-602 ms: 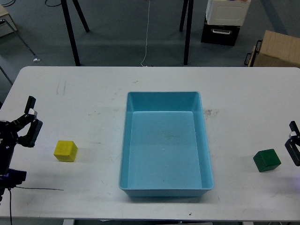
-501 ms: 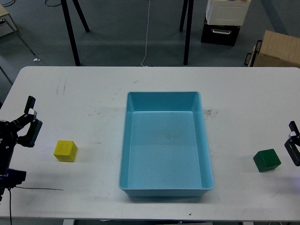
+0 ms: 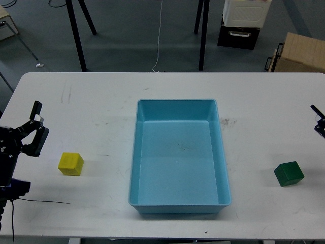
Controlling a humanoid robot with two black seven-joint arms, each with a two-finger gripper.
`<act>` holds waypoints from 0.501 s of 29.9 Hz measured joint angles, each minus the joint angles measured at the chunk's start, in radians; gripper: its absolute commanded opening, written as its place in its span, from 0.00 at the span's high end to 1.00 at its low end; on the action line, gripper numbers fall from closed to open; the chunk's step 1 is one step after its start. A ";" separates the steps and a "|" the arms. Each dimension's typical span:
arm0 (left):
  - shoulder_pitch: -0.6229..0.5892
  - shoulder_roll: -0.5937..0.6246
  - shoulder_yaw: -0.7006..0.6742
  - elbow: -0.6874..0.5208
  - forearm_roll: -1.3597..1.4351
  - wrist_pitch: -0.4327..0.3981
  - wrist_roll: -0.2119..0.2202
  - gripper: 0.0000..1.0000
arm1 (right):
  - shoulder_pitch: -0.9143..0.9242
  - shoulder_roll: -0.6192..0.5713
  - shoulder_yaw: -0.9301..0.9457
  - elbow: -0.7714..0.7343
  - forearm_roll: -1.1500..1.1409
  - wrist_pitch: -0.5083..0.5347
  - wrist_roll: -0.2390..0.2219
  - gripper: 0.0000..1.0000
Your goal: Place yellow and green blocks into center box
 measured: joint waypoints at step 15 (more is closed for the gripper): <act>-0.042 -0.007 0.031 0.003 0.005 0.000 -0.003 0.00 | 1.525 0.048 -1.595 -0.176 -0.666 0.080 -0.228 0.00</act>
